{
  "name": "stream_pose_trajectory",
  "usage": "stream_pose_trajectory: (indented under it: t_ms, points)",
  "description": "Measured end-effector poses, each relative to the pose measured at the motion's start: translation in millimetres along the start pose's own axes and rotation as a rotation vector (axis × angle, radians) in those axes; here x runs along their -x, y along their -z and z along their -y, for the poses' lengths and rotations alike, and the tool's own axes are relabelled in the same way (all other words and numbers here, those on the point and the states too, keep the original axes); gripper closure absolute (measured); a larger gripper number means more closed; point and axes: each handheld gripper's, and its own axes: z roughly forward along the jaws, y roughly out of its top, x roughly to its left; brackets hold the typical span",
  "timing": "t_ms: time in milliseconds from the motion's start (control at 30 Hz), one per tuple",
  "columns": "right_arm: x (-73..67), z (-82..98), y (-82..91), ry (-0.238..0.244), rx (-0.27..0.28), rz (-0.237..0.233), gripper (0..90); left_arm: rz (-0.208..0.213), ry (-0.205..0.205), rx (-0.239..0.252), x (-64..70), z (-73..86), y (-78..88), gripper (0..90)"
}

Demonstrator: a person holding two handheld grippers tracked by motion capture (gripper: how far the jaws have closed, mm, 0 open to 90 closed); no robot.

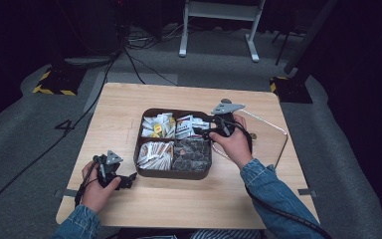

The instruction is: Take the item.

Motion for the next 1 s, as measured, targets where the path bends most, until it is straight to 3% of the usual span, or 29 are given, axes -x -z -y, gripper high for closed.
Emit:
stream_pose_trajectory:
  t_ms: [200, 433, 533, 767, 867, 1000]
  points:
    - [-15.0, -7.7, -19.2, 0.043, -0.063, -0.023, 25.1, 0.000, -0.001, 0.000, 0.0, 0.0, 0.0, 0.0]
    - [-30.8, -17.5, -43.9, 0.049, -0.071, -0.065, 22.6, -0.001, 0.000, 0.000, 0.0, 0.0, 0.0, 0.1]
    - [-37.4, -20.4, -53.9, 0.055, -0.087, -0.110, 26.6, 0.005, -0.001, 0.001, -0.5, 0.0, -0.1, 0.1]
    - [-51.5, -26.9, -75.9, 0.103, -0.136, -0.163, 36.3, 0.008, -0.003, 0.000, -1.0, -0.3, -0.3, 0.1]
    - [-56.8, -29.6, -86.4, 0.100, -0.145, -0.224, 43.8, 0.007, -0.003, 0.000, -0.9, -0.3, -0.3, 0.1]
    - [-68.8, -34.8, -101.3, 0.146, -0.155, -0.250, 49.1, 0.007, -0.003, 0.000, -0.9, -0.3, -0.3, 0.1]
